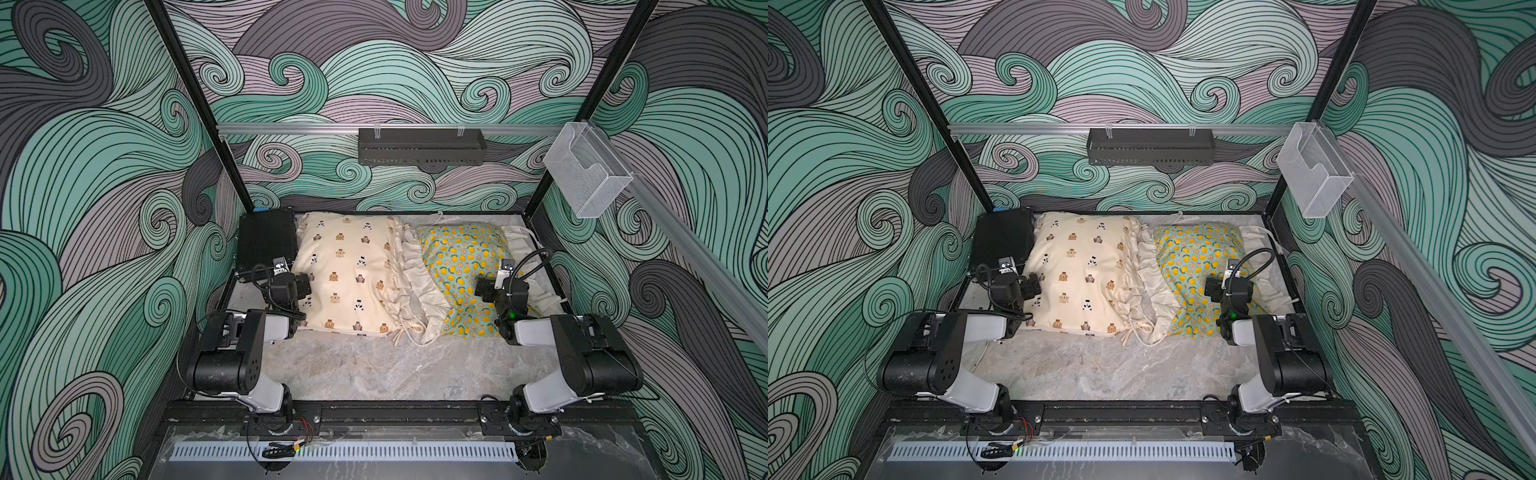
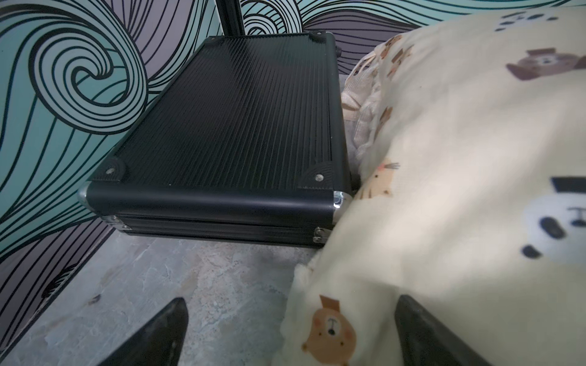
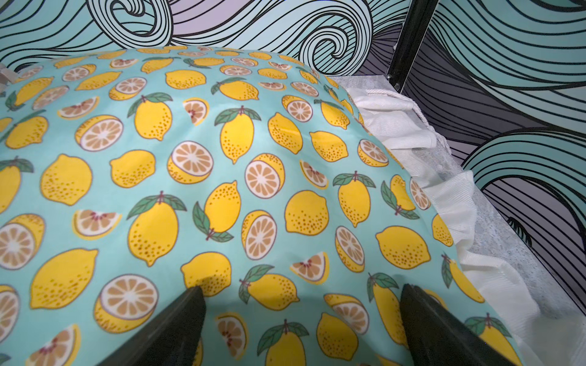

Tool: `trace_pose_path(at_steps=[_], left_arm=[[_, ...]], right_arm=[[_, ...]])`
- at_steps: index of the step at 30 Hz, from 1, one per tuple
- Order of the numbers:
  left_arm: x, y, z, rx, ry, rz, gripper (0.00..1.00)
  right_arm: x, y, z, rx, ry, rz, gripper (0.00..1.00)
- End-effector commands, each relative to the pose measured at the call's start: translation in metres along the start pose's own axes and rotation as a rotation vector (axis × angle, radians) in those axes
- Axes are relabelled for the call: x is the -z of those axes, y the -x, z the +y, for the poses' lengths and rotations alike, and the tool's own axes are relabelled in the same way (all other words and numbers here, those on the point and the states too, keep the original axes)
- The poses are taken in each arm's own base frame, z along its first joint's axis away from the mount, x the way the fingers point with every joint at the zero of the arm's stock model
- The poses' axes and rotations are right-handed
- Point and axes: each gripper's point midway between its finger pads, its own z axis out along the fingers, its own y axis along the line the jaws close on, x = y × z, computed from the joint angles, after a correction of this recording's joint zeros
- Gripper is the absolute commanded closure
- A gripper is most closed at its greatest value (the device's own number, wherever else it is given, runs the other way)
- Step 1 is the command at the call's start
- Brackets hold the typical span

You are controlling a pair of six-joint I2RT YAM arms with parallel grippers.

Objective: Zip up pillowcases
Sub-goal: Reset both arms

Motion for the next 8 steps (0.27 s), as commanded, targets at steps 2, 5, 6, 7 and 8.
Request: trace_pose_path(at_steps=[2, 5, 6, 7, 8], left_arm=[[-0.0005, 0.0123, 0.0005, 0.021, 0.001, -0.019, 0.01], [-0.0005, 0.0118, 0.0000, 0.021, 0.000, -0.017, 0.01], [-0.0003, 0.0121, 0.0003, 0.022, 0.001, -0.016, 0.01], [-0.0006, 0.0122, 0.0000, 0.022, -0.001, -0.019, 0.01], [-0.0004, 0.0123, 0.0000, 0.023, -0.001, -0.018, 0.01]], right_arm=[[-0.0009, 0.0168, 0.0016, -0.001, 0.009, -0.047, 0.01], [-0.0017, 0.0169, 0.0020, -0.002, 0.011, -0.043, 0.01], [-0.0019, 0.0167, 0.0020, -0.002, 0.011, -0.043, 0.01], [-0.0011, 0.0171, 0.0019, -0.003, 0.011, -0.047, 0.01], [-0.0009, 0.0172, 0.0017, -0.003, 0.010, -0.047, 0.01]])
